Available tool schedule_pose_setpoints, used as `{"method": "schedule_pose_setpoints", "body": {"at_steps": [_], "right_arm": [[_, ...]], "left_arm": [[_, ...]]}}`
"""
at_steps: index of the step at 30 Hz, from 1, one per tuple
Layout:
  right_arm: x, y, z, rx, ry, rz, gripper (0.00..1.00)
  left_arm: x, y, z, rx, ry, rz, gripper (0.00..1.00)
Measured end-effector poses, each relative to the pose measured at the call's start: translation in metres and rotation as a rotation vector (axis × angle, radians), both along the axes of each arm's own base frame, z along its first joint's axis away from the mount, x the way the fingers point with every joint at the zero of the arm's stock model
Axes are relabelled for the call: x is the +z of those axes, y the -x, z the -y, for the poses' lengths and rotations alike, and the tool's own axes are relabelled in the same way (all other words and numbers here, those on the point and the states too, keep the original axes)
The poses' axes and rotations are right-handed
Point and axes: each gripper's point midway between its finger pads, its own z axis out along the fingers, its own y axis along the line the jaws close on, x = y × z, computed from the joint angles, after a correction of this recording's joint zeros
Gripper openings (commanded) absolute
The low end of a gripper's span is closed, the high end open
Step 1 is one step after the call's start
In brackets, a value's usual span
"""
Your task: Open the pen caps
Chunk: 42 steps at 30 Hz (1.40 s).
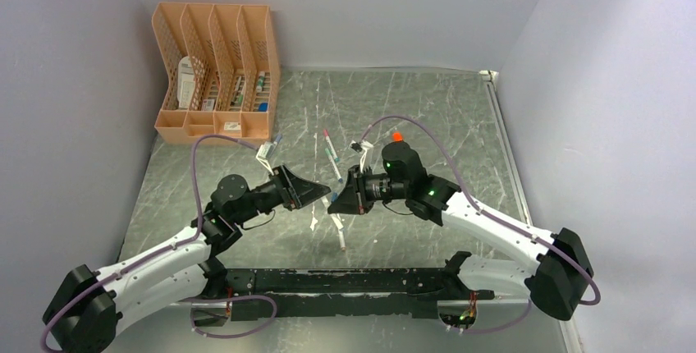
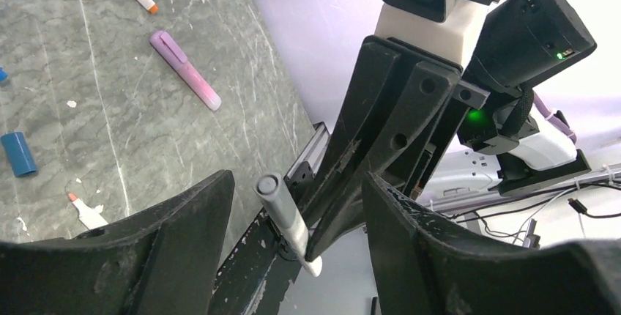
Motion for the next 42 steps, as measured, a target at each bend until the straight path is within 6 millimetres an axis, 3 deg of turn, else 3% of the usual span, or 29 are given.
{"method": "schedule_pose_setpoints", "body": {"at_steps": [3, 11, 17, 22, 25, 28, 35, 39, 41, 42], "right_arm": [[-0.001, -0.006, -0.001, -0.027, 0.011, 0.008, 0.0], [0.0, -0.013, -0.001, -0.066, 0.018, 0.012, 0.0], [-0.002, -0.013, -0.002, -0.07, 0.021, 0.003, 0.0], [-0.003, -0.013, -0.002, -0.07, 0.024, 0.002, 0.0], [-0.004, -0.013, -0.002, -0.072, 0.026, -0.001, 0.35], [-0.006, -0.013, -0.001, -0.076, 0.029, -0.011, 0.4], [-0.017, -0.016, -0.006, -0.081, 0.042, -0.039, 0.38], [-0.02, -0.016, -0.011, -0.07, 0.033, -0.054, 0.11], [-0.018, -0.015, -0.015, -0.055, 0.018, -0.05, 0.0], [-0.017, -0.014, -0.016, -0.047, 0.013, -0.048, 0.0]], "left_arm": [[0.001, -0.001, -0.001, 0.008, 0.002, 0.005, 0.66], [0.001, -0.004, -0.006, 0.048, -0.009, 0.005, 0.36], [-0.004, -0.008, -0.007, 0.065, -0.02, -0.011, 0.07], [-0.004, -0.009, -0.007, 0.071, -0.017, -0.016, 0.07], [-0.004, -0.009, -0.007, 0.074, -0.018, -0.017, 0.07], [-0.004, -0.009, -0.008, 0.077, -0.02, -0.017, 0.07], [-0.004, -0.009, -0.008, 0.077, -0.02, -0.017, 0.07], [-0.005, -0.009, -0.008, 0.077, -0.022, -0.016, 0.09], [-0.005, -0.01, -0.008, 0.08, -0.025, -0.017, 0.19], [-0.006, -0.01, -0.008, 0.08, -0.026, -0.019, 0.25]]}}
